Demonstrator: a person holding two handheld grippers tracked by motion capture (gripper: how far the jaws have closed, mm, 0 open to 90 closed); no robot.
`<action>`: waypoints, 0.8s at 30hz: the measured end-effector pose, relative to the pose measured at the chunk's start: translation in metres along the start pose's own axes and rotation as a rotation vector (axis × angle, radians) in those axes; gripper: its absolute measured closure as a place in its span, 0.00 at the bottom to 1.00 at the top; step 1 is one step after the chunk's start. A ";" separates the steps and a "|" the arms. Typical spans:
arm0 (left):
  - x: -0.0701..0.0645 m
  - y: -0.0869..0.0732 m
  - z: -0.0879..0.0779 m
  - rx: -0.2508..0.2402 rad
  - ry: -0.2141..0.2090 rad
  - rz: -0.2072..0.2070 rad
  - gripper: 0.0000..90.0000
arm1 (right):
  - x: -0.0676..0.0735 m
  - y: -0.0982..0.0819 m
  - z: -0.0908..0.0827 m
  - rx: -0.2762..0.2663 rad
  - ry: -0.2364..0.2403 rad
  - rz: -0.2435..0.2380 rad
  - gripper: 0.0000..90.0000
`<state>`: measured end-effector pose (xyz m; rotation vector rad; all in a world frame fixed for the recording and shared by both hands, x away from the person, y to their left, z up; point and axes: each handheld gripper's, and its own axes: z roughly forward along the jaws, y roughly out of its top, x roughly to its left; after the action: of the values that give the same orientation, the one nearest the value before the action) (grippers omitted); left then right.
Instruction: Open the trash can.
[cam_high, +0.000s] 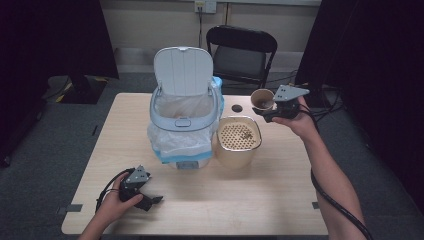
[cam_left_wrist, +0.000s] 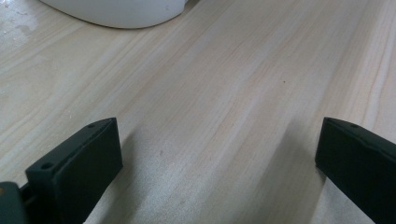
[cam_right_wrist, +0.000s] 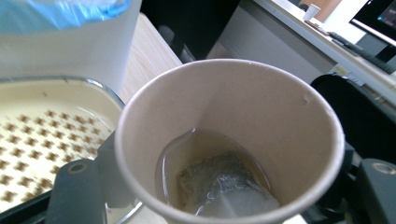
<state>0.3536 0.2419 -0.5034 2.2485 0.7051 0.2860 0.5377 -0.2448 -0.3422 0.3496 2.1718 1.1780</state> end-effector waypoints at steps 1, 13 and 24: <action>0.000 0.000 0.000 0.000 0.000 0.000 0.00 | 0.001 0.001 0.001 0.009 -0.005 -0.019 0.30; 0.000 0.000 0.000 0.000 0.000 -0.001 0.00 | 0.019 0.019 0.004 0.086 -0.085 -0.365 0.30; 0.000 0.000 0.000 0.000 0.000 -0.001 0.00 | 0.043 0.036 0.007 0.234 -0.172 -0.894 0.31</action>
<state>0.3536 0.2418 -0.5035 2.2477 0.7059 0.2852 0.5067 -0.1984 -0.3334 -0.3915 1.9514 0.3777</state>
